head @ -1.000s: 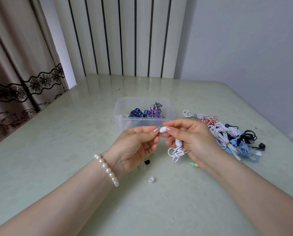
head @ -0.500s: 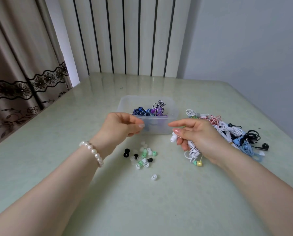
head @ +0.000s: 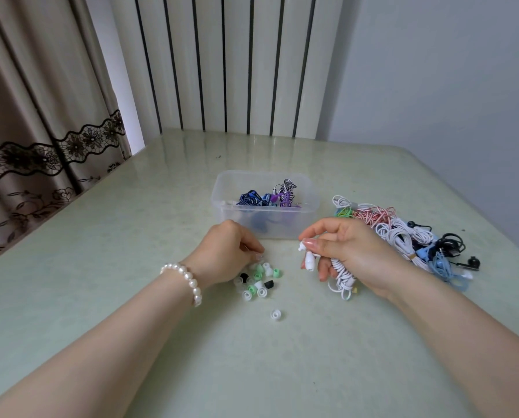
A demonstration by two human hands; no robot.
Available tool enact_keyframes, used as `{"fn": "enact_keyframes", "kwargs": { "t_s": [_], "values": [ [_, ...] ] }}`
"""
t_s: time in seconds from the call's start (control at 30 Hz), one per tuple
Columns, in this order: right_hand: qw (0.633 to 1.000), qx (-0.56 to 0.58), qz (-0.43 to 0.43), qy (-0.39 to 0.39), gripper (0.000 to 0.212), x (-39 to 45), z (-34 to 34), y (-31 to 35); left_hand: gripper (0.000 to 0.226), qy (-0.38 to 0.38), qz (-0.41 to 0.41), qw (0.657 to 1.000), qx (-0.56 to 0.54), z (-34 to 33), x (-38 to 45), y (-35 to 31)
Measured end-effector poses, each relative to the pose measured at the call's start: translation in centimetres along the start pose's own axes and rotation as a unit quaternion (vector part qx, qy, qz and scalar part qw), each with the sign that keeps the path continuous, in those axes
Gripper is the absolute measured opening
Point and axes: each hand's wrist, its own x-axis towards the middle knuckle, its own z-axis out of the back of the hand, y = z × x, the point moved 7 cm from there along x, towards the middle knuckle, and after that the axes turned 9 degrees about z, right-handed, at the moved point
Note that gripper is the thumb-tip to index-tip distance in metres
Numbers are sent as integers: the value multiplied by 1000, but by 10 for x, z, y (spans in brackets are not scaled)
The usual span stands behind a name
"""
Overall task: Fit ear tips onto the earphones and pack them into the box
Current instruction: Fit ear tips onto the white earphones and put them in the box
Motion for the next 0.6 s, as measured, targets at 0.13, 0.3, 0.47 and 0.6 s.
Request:
{"fn": "enact_keyframes", "kwargs": {
  "t_s": [0.13, 0.3, 0.47, 0.6],
  "values": [
    [1000, 3, -4, 4, 4, 0, -4, -1, 9, 4, 4, 1000, 0, 1, 0, 1],
    [1000, 9, -19, -1, 5, 0, -4, -2, 23, -8, 2, 1000, -8, 4, 1, 3],
    [1000, 16, -7, -13, 10, -1, -2, -2, 20, -49, -5, 971, -233, 18, -4, -4],
    [997, 47, 39, -47, 13, -1, 1, 9, 16, 28, 33, 896, -442, 7, -14, -17]
  ]
}}
